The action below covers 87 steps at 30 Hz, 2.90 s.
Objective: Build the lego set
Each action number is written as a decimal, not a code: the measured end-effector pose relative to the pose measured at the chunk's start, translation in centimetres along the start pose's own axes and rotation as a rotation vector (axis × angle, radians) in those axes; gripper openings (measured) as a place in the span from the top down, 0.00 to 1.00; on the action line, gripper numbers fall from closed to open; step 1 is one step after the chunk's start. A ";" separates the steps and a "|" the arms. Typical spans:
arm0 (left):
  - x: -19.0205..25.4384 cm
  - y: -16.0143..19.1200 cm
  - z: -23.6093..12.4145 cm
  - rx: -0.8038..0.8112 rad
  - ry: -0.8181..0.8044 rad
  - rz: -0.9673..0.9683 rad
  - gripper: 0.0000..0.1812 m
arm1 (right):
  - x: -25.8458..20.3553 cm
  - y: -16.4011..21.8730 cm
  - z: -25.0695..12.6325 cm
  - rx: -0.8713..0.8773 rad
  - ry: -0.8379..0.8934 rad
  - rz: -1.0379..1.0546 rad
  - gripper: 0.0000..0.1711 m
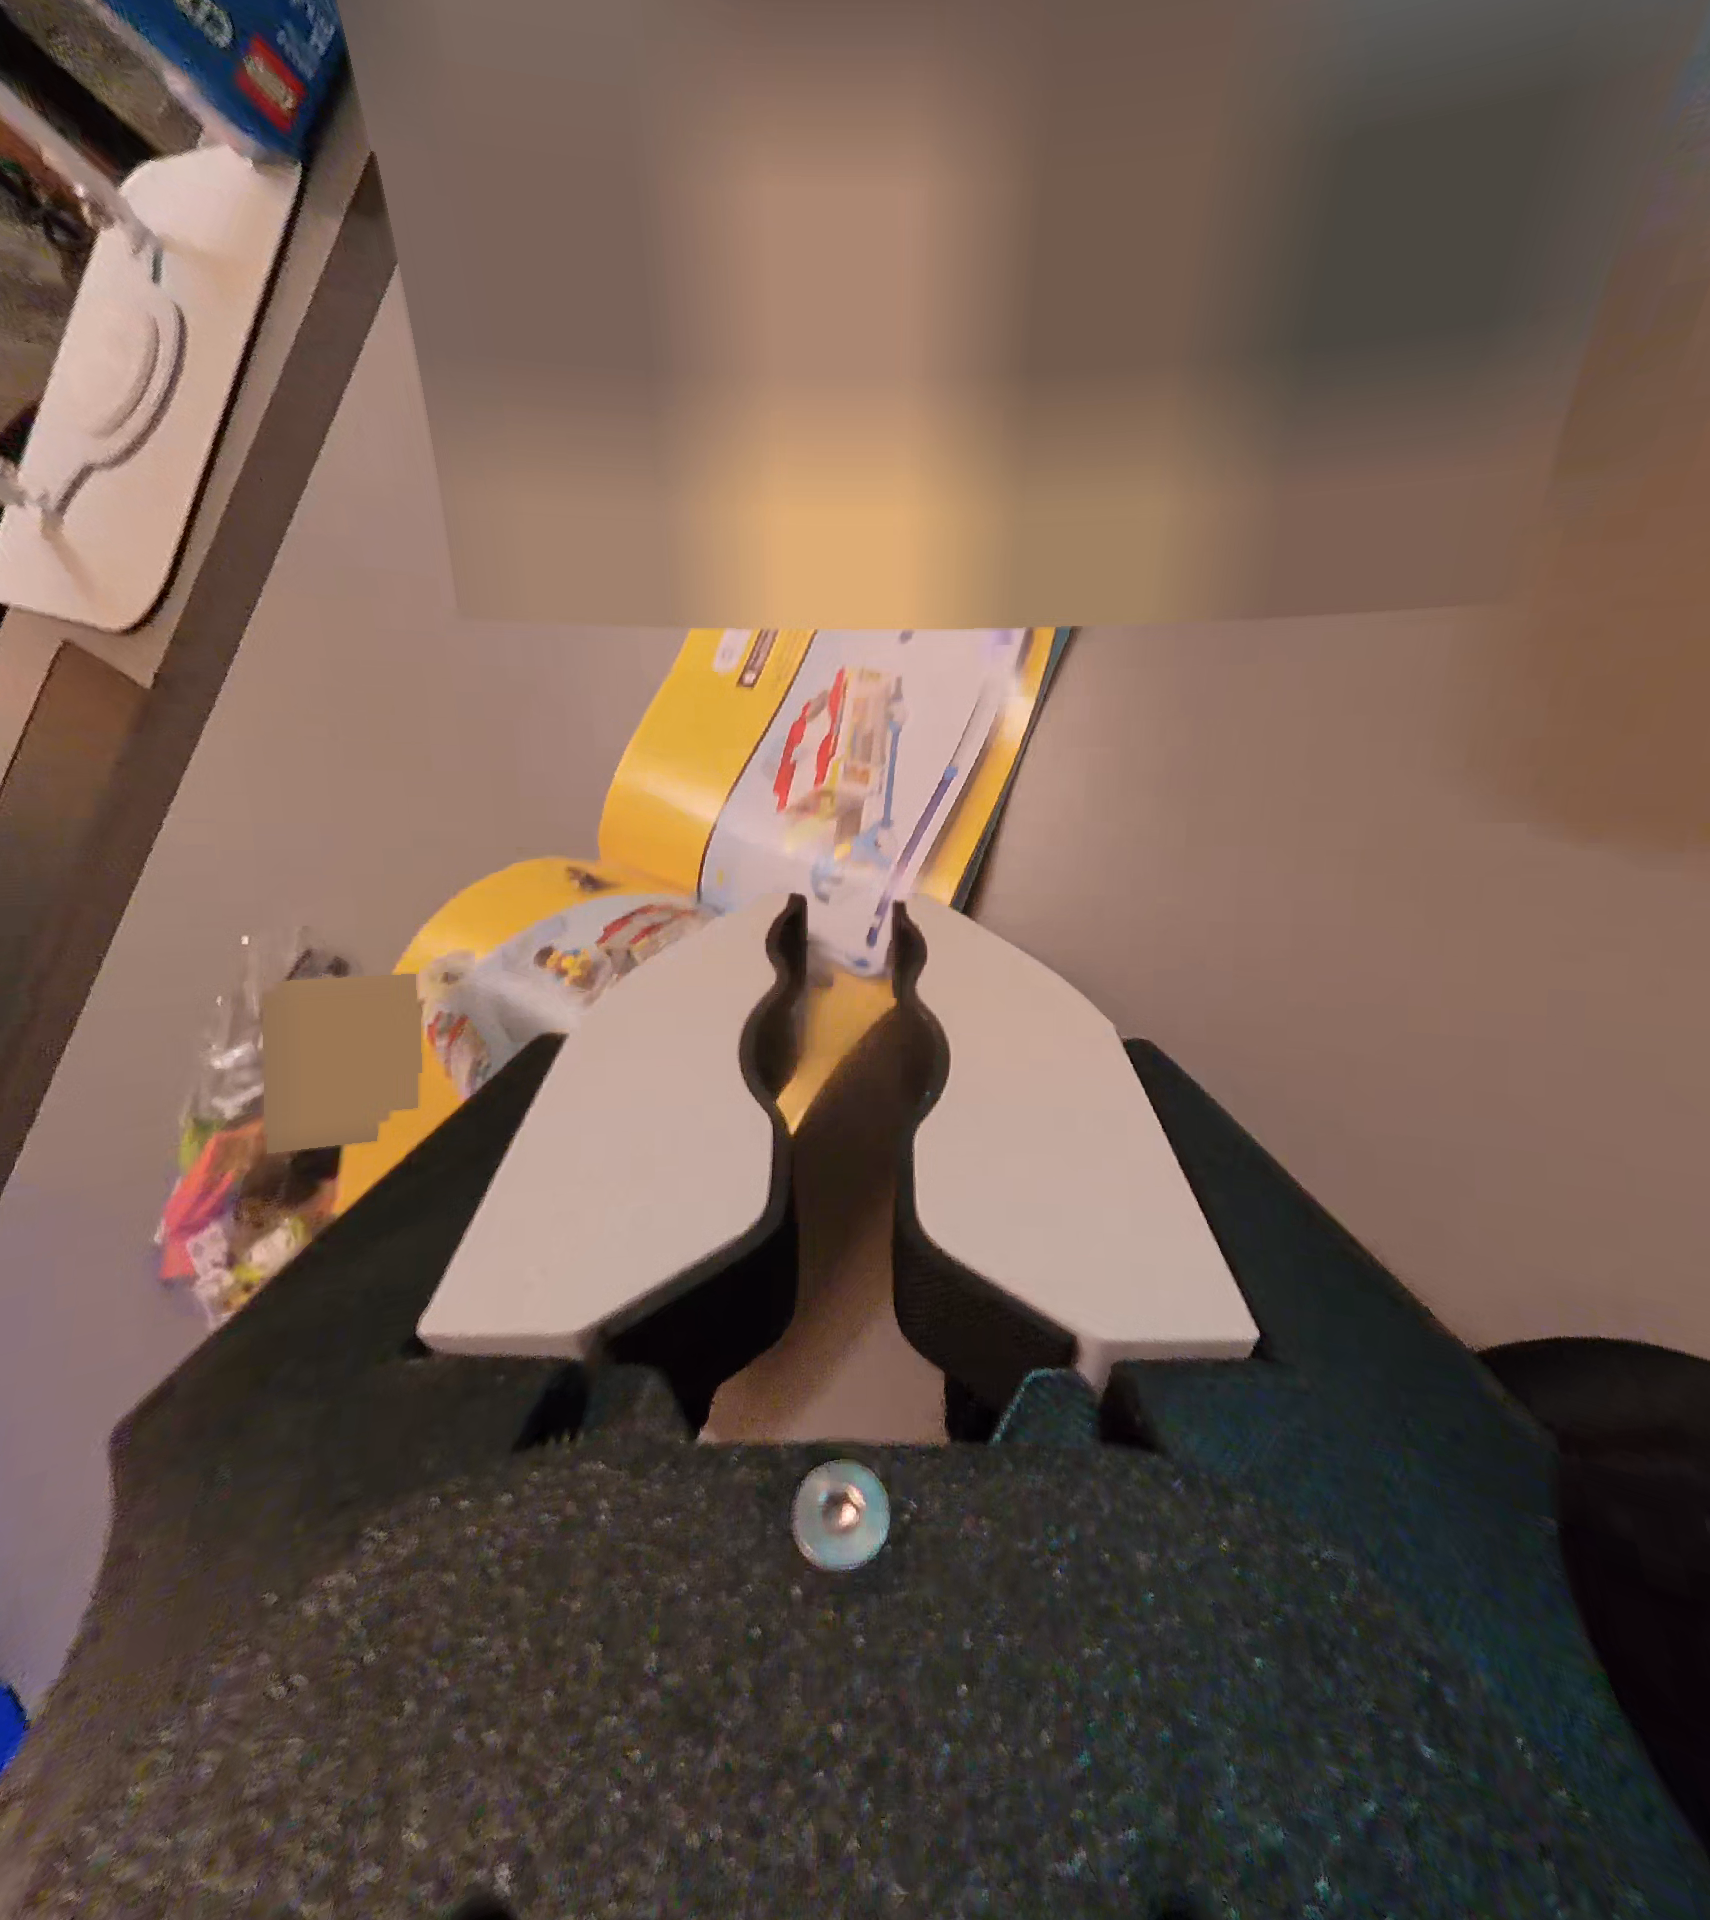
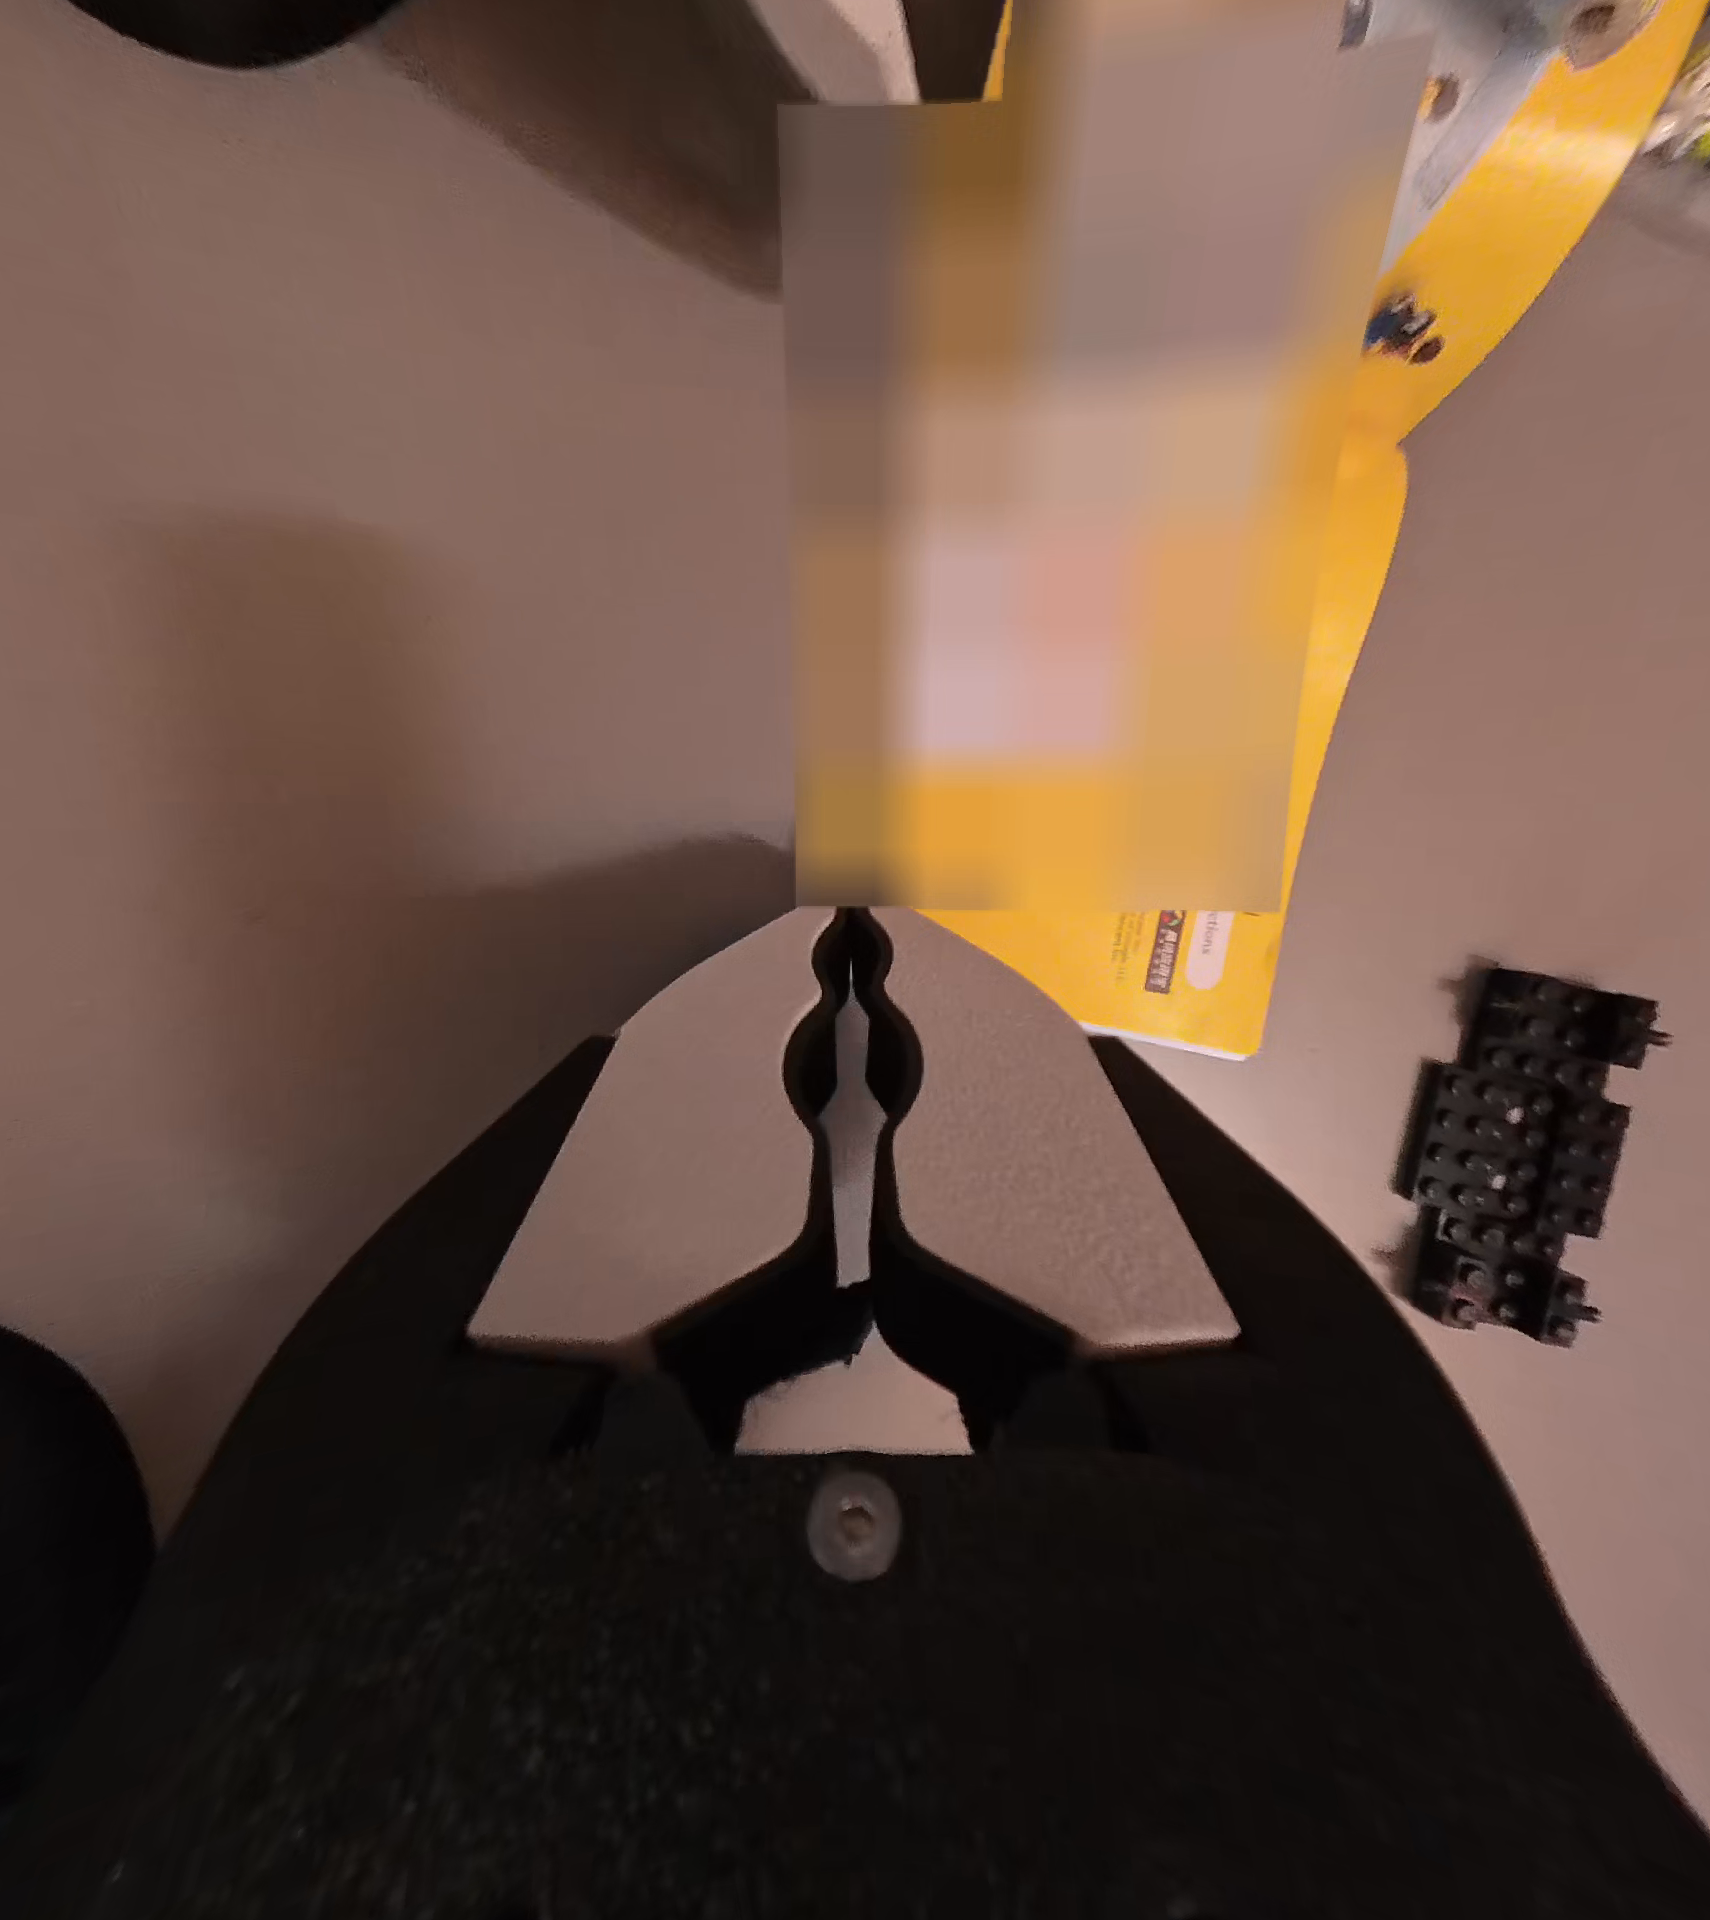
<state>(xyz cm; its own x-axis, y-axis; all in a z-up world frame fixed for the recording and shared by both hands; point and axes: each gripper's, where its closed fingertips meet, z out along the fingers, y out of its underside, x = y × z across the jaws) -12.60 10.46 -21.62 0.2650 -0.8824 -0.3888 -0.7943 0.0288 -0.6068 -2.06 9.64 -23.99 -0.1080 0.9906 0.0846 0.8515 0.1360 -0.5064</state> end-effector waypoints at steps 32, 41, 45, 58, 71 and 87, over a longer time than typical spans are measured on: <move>2.1 -5.3 5.7 0.102 0.357 -0.150 1.00 | 2.8 -4.0 -3.1 0.306 0.010 0.116 1.00; 0.4 -5.7 3.9 0.239 0.393 -0.301 1.00 | 4.2 -3.3 -4.0 0.348 0.182 0.065 0.82; 0.3 -5.5 3.3 0.273 0.410 -0.321 1.00 | 4.4 -3.7 -2.4 0.298 0.214 -0.029 0.89; -0.6 -5.6 1.5 0.340 0.392 -0.298 0.95 | 3.6 -5.7 -1.5 0.249 0.082 -0.119 1.00; -0.5 -6.1 1.1 0.362 0.423 -0.306 1.00 | 3.5 -6.4 -1.7 0.308 0.110 -0.123 1.00; -1.7 -7.2 0.1 0.479 0.467 -0.520 1.00 | 4.5 -7.0 -5.6 0.433 0.334 -0.036 0.83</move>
<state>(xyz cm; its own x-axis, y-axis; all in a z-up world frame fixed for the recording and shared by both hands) -7.24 11.79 -16.69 0.1960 -0.9389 0.2829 -0.2888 -0.3310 -0.8984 -5.67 13.08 -15.21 0.0955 0.9353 0.3408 0.5532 0.2348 -0.7993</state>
